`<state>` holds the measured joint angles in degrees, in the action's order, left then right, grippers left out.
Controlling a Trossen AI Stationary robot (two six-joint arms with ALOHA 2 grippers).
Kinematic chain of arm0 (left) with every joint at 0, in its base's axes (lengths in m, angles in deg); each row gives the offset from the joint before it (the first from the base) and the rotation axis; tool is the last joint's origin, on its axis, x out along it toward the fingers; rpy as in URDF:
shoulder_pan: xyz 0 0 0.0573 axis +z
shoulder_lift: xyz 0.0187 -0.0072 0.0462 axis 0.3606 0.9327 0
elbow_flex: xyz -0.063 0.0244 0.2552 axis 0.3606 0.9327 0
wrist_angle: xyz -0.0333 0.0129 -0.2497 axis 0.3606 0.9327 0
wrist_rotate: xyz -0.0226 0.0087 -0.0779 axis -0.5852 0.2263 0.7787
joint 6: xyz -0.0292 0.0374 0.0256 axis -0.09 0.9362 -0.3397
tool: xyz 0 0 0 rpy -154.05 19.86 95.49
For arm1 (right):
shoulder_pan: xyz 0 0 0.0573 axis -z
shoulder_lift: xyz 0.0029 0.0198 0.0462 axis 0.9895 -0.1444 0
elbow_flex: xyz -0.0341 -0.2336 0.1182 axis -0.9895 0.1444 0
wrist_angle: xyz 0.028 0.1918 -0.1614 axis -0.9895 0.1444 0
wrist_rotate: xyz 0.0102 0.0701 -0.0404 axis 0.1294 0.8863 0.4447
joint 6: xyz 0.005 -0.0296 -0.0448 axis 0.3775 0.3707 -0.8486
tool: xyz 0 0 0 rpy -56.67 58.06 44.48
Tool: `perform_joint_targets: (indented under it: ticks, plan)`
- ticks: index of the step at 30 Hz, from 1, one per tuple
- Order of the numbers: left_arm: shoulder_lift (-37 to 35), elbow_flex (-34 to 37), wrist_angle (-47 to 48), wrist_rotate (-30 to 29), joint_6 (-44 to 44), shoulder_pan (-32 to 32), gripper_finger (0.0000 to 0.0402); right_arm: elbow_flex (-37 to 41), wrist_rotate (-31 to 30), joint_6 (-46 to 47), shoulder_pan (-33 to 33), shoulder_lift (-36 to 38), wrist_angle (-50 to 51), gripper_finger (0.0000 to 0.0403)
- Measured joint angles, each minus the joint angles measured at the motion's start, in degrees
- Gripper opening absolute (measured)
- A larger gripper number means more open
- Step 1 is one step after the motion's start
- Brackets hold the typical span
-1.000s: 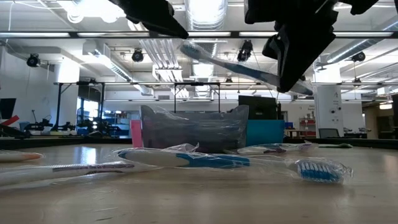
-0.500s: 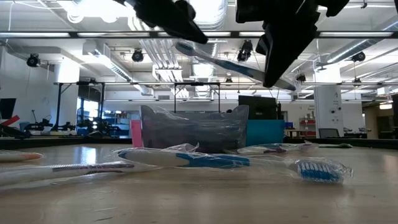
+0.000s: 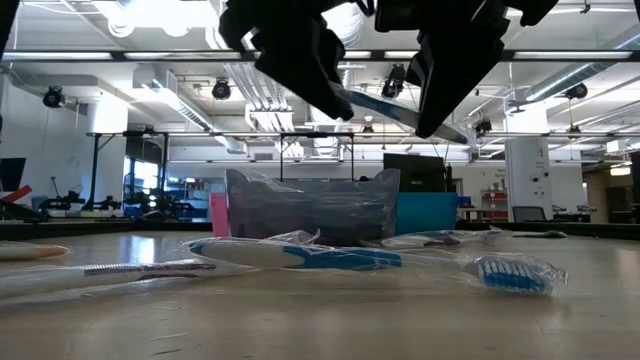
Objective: Pick & Place Toothbrushes
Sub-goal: Put the blue toothbrush into the transparent gray bin
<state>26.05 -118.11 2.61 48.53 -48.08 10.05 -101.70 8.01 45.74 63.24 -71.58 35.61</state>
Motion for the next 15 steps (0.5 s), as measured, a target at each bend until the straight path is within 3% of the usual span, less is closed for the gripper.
perform_joint_targets:
  ticks: [15]
  plan:
    - [-1.7, -0.8, 1.0, -1.7, -2.0, 0.0, 0.0127, 0.1, -0.2, 0.0, 0.0, 0.0, 0.1, 0.0023]
